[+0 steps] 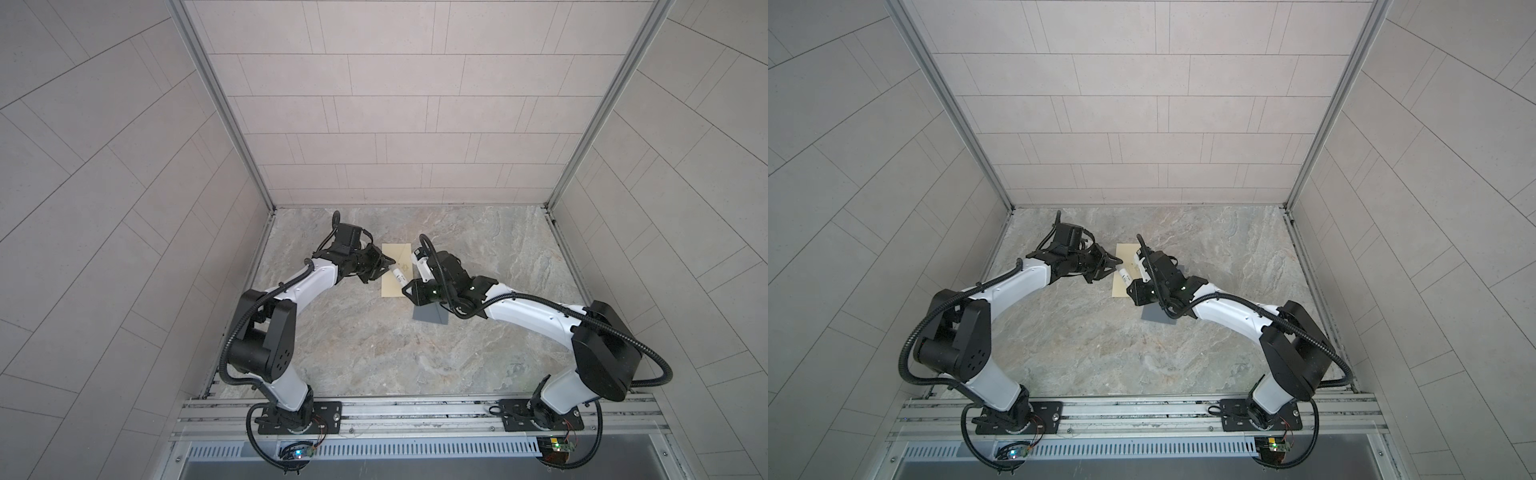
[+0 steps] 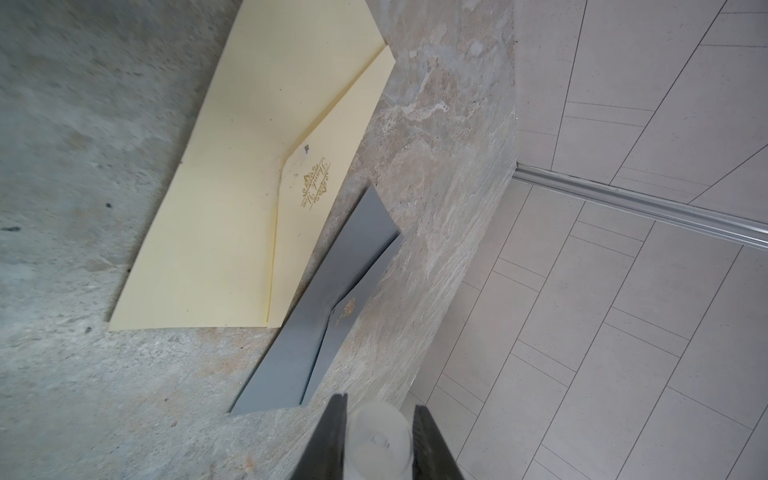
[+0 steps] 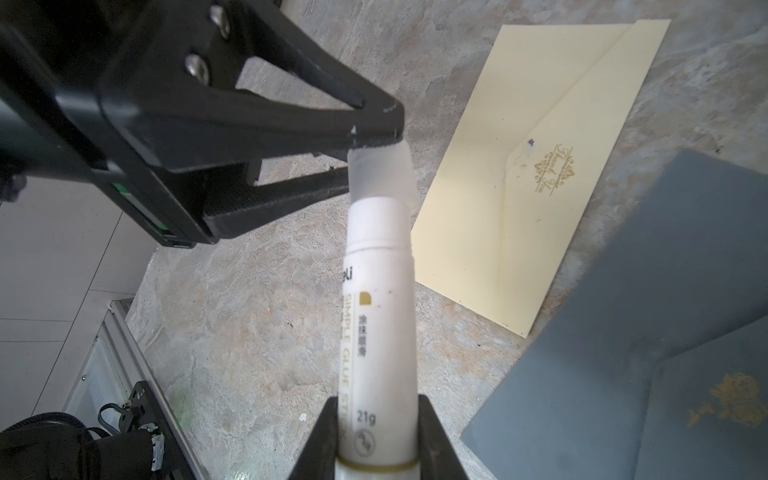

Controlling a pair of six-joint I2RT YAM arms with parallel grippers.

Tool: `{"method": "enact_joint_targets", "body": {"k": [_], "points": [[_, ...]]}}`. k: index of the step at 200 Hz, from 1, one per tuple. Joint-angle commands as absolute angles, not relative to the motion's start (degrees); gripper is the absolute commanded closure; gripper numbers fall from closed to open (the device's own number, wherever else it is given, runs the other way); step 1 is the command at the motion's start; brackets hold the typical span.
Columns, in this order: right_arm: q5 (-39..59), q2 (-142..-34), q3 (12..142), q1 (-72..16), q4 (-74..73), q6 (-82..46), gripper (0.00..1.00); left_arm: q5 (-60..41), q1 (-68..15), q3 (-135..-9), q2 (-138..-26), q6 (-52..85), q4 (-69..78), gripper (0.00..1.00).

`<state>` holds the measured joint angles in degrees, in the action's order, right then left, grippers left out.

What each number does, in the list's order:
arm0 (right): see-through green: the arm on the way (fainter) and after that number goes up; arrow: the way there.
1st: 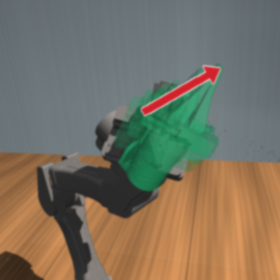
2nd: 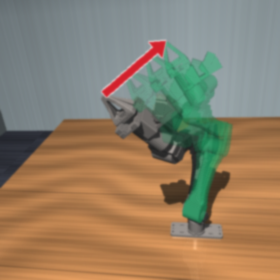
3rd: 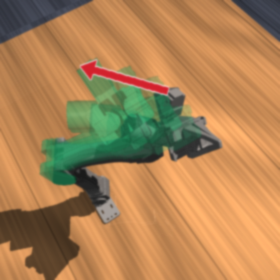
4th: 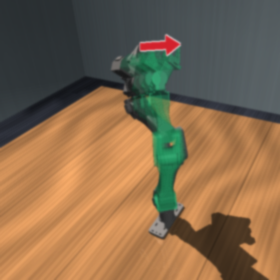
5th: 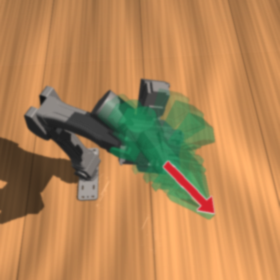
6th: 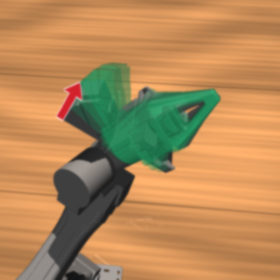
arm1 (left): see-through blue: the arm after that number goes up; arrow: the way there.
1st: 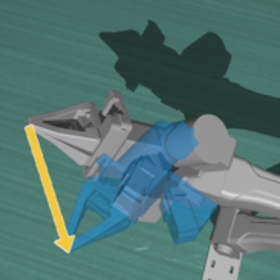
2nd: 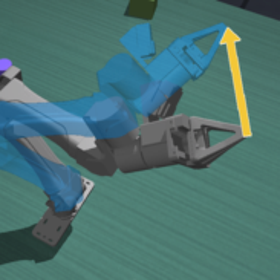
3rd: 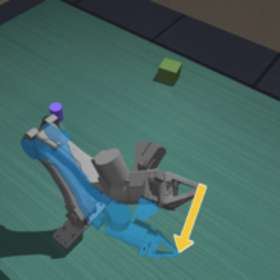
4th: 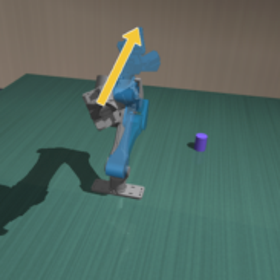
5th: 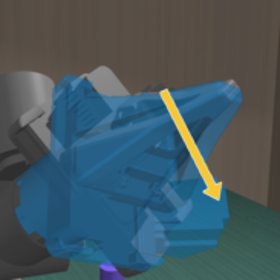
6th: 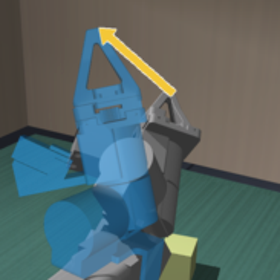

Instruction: Place the letter into the envelope and seal it

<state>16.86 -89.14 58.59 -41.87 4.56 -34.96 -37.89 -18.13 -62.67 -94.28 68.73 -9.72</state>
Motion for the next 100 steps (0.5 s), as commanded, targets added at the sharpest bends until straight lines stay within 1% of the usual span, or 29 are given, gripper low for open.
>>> {"method": "enact_joint_targets", "body": {"k": [1, 100], "points": [[16.31, -87.55, 57.92, -41.31, 4.22, -34.72, 1.0, -39.67, -18.32, -63.02, -93.5, 68.2, -10.38, 0.89], [16.0, -85.05, 56.55, -41.33, 5.57, -34.01, 1.0, -39.6, -18.39, -63.6, -94.39, 67.07, -11.29, 0.89]]}}
